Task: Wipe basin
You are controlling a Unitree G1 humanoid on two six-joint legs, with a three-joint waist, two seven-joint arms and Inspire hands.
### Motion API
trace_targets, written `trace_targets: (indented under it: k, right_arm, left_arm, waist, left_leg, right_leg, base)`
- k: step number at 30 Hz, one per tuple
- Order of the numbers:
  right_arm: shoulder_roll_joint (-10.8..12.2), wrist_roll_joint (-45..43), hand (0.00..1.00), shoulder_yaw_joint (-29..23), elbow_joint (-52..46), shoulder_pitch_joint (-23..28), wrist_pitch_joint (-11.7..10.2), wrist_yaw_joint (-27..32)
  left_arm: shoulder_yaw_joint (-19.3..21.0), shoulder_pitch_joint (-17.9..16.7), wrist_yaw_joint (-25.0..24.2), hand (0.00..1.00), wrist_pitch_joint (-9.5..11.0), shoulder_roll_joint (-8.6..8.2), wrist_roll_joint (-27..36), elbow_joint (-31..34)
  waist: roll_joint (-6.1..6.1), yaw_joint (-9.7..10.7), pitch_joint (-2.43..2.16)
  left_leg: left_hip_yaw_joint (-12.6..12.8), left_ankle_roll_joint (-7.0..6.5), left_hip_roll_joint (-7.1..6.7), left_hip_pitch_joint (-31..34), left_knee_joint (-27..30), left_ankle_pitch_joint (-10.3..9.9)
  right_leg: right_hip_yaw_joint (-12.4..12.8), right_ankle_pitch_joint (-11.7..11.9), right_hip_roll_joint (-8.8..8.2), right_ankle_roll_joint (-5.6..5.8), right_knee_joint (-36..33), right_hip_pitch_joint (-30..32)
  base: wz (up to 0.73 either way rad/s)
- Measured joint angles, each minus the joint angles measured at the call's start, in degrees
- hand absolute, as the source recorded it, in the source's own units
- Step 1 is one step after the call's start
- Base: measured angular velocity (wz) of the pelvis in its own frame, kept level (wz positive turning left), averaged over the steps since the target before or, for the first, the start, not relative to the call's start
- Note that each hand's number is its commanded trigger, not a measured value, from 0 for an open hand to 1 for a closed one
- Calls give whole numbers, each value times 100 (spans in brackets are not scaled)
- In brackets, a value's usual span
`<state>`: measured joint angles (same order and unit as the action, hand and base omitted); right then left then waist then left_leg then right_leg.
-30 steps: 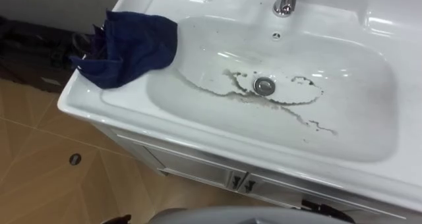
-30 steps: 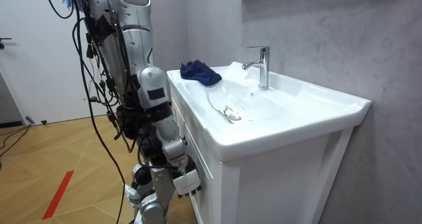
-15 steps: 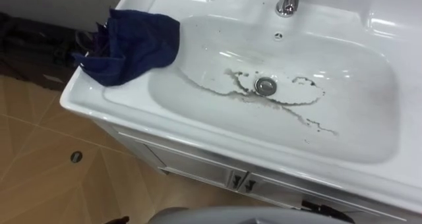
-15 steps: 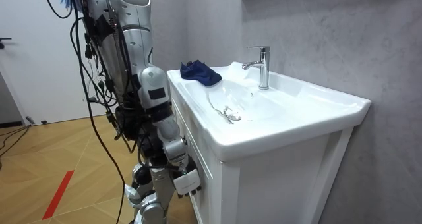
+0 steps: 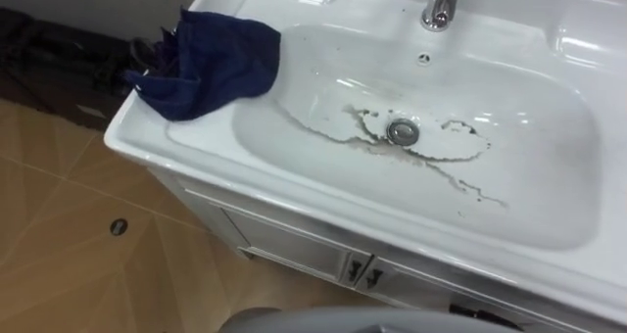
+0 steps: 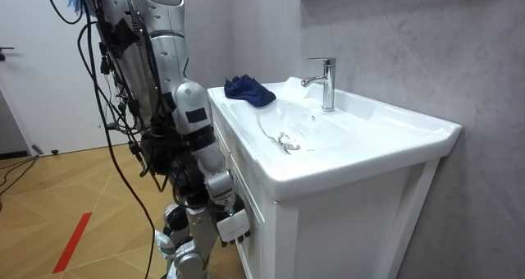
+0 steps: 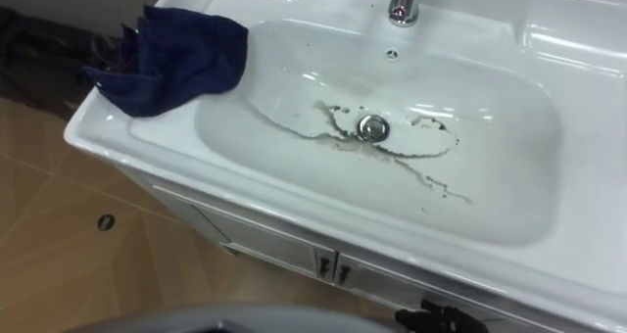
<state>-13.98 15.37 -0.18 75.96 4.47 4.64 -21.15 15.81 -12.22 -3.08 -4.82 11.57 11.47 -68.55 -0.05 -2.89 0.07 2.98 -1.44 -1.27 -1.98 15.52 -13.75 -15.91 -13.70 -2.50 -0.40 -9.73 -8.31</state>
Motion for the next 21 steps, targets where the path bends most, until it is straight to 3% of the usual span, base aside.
trace_targets:
  k: [7, 9, 16, 19, 21]
  right_arm:
    - [-103, -281, 0, -181, 10, 23, 127, 76]
    - [-184, -406, 0, -188, 12, 32, 142, 106]
    - [-265, -641, 0, -410, 2, 87, 119, 142]
    - [-276, -650, 0, -450, -47, 145, 82, 169]
    - [-276, -690, 0, -502, -48, 201, -12, 163]
  left_arm:
    - [761, -133, 606, 0, 7, 68, 265, 180]
    - [844, -133, 811, 0, 26, 79, 355, 476]
    - [1127, -98, 1335, 0, 224, 329, 418, 1530]
    - [1145, -68, 1554, 0, 386, 422, 452, 2120]
    - [1289, 49, 1678, 0, 496, 470, 444, 2401]
  waist:
    - [136, -89, 2]
    - [232, -190, 22]
    - [344, -242, 49]
    - [361, -241, 45]
    - [397, -250, 4]
  left_leg:
    - [-183, -40, -43, 28, 28, -22]
    - [-212, -47, -53, 37, 22, -25]
    - [-238, -49, -93, 59, 9, -24]
    - [-254, -51, -104, 72, 20, -23]
    - [-253, -52, -116, 65, 19, -23]
  right_leg:
    - [-153, -23, -36, 46, 5, -84]
    - [-165, -21, -31, 58, 8, -80]
    - [-175, -26, -23, 63, -18, -62]
    - [-155, -25, -26, 64, -15, -37]
    - [-141, -27, -35, 69, -15, -27]
  base:
    - [14]
    - [3]
    - [0]
    - [0]
    - [0]
